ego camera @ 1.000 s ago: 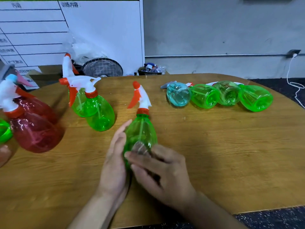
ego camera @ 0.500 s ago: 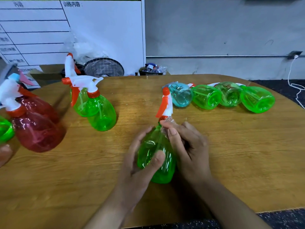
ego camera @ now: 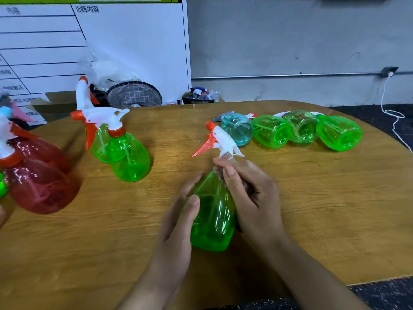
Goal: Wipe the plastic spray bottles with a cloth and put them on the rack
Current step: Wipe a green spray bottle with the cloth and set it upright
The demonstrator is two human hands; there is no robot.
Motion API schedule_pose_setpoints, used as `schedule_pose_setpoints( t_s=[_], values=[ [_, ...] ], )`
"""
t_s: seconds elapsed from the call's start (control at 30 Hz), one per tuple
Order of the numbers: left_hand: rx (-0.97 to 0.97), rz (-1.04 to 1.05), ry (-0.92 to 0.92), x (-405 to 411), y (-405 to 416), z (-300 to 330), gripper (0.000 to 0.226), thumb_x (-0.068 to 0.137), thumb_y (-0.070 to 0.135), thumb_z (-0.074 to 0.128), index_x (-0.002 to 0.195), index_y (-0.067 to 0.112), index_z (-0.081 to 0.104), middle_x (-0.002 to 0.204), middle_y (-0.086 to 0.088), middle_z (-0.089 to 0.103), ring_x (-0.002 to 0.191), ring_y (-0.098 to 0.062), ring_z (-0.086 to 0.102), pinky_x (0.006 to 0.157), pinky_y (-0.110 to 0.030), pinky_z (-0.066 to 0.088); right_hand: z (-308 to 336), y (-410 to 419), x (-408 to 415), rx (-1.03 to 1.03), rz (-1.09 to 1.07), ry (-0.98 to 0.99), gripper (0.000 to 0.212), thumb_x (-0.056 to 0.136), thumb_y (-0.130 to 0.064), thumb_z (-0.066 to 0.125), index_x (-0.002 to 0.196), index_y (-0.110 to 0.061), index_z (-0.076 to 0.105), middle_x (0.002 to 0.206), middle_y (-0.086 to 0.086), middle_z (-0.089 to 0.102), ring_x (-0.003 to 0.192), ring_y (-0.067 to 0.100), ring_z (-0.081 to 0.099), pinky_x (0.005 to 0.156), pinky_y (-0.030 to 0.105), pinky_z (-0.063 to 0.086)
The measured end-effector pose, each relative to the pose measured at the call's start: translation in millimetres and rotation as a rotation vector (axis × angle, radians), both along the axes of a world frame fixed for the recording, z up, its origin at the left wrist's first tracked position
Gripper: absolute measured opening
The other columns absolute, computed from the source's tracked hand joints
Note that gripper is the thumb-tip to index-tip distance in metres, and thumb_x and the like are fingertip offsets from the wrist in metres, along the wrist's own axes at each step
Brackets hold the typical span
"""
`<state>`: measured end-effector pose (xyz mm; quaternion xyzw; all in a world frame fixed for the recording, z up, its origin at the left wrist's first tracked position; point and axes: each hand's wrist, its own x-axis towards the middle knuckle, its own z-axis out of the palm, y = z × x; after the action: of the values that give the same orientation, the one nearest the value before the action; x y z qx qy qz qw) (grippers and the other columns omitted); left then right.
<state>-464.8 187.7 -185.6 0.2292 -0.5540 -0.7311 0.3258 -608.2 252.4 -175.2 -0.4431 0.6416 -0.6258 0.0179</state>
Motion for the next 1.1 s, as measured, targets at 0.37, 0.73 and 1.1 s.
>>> schedule_pose_setpoints(
  t_s=[0.37,0.73,1.1],
  values=[
    [0.121,0.061,0.085,13,-21,8,0.051,0.099,0.042,0.046,0.145,0.027,0.062,0.139,-0.014,0.069,0.131,-0.032,0.066,0.116,-0.046,0.044,-14,4,47,-0.059,0.136,0.660,0.019,0.098,-0.027,0.072,0.115,-0.024,0.082,0.082,-0.001,0.055,0.073,0.014,0.056,0.065,0.026,0.052],
    [-0.019,0.033,-0.023,2,-11,-9,0.040,0.097,0.040,0.057,0.133,0.034,0.071,0.140,-0.002,0.070,0.135,-0.024,0.063,0.117,-0.058,0.043,-10,2,9,0.019,-0.030,0.183,0.029,0.104,-0.030,0.058,0.121,-0.018,0.078,0.081,-0.012,0.052,0.067,0.001,0.050,0.061,0.011,0.035],
    [0.076,0.087,0.081,7,-24,-1,0.044,0.101,0.040,0.056,0.140,0.023,0.066,0.138,-0.011,0.071,0.133,-0.032,0.064,0.113,-0.049,0.049,-16,0,41,-0.064,0.095,0.391,0.021,0.099,-0.024,0.068,0.116,-0.020,0.080,0.086,-0.011,0.060,0.073,-0.002,0.053,0.067,0.013,0.042]
  ],
)
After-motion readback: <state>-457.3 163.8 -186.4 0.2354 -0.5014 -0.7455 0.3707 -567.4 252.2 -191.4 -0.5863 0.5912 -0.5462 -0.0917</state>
